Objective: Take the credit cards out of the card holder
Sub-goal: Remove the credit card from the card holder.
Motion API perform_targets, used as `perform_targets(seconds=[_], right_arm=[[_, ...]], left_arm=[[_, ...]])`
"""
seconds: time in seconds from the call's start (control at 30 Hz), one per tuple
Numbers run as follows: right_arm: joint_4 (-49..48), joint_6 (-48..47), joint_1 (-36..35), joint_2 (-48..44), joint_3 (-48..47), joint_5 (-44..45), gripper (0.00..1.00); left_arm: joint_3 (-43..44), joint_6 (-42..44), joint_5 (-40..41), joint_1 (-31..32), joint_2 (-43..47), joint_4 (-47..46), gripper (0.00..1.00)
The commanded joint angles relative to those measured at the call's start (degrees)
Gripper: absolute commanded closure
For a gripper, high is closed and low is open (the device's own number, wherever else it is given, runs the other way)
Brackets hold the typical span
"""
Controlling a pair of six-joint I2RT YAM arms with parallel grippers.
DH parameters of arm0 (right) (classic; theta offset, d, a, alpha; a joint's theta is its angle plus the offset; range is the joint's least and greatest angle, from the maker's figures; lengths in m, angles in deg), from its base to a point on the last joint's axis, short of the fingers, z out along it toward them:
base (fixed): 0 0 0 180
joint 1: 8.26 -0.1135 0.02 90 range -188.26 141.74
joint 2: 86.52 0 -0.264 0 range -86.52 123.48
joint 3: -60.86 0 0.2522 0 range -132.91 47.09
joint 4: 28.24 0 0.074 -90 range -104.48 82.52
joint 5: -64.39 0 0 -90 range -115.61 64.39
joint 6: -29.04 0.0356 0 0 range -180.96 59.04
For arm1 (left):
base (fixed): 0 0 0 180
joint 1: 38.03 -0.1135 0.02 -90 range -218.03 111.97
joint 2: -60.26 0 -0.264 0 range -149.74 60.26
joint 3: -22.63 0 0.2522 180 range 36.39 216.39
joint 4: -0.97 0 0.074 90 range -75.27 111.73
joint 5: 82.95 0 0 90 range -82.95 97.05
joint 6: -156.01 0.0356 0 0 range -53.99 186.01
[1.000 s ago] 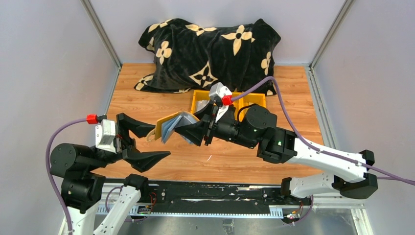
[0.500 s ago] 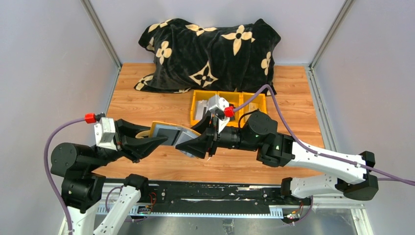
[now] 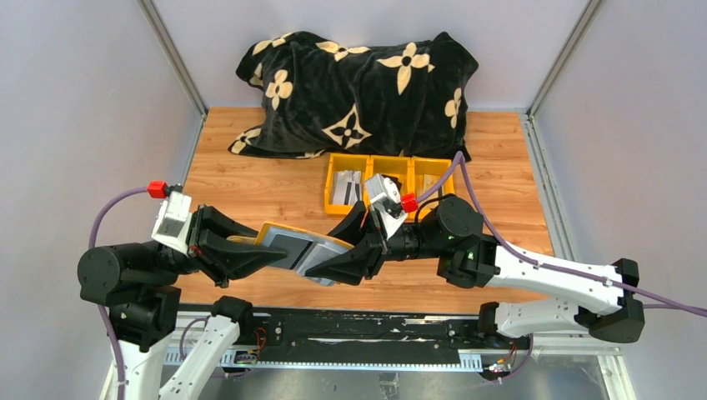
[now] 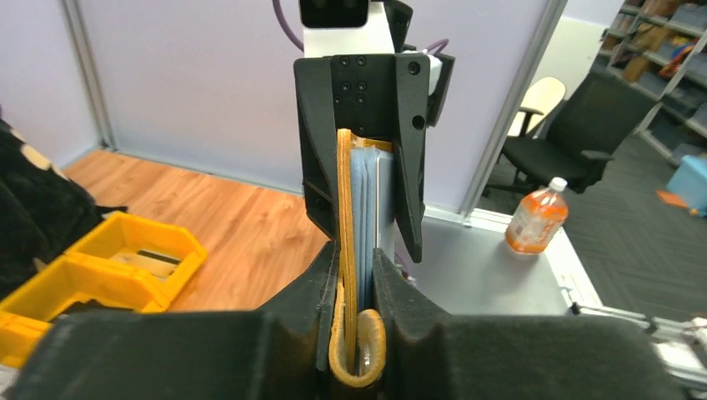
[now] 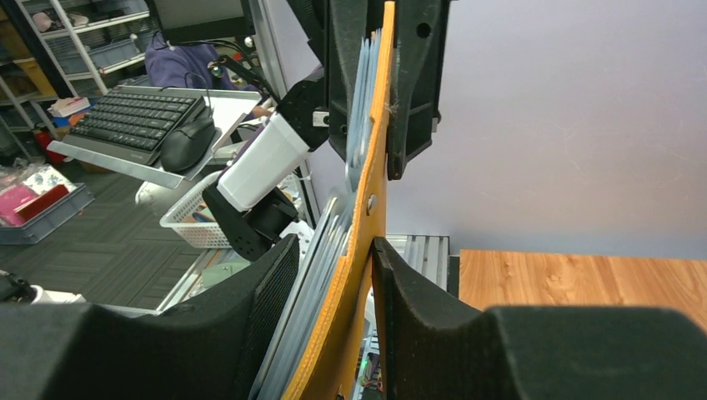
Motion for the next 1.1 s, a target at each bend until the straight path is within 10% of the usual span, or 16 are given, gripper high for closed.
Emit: perform_targets(seconds=[0.0,0.37,0.5,0.83,1.07], right_arm=[[-7.7,1.2,-0.5,-1.1,0.1,-4.6,1.00],[-10.4,0.3,-0.3,-1.4,1.7,-4.4,1.00],[-10.1,0.2,0.1,-1.8,2.4,-3.5,1.00],[-5.4,1.2,4.2,-3.7,3.6,-4.4,0.49],[12.1,-2.4,8.7,-6.7,-0.8,1.4,0.24]], left_arm=[[0.1,-4.6,-0.9,0.0,-1.7,-1.4,0.75],[-0.9,-12.6,-1.4,0.1,-3.8,-4.1,0.82],[-1.0,-13.5,-1.4,0.1,-4.0,-5.3,1.00],[-1.0,-10.8,0.0,0.0,-4.5,-3.9,1.00],[5.3,14.0,9.3,0.1,-6.4,20.1,1.00]])
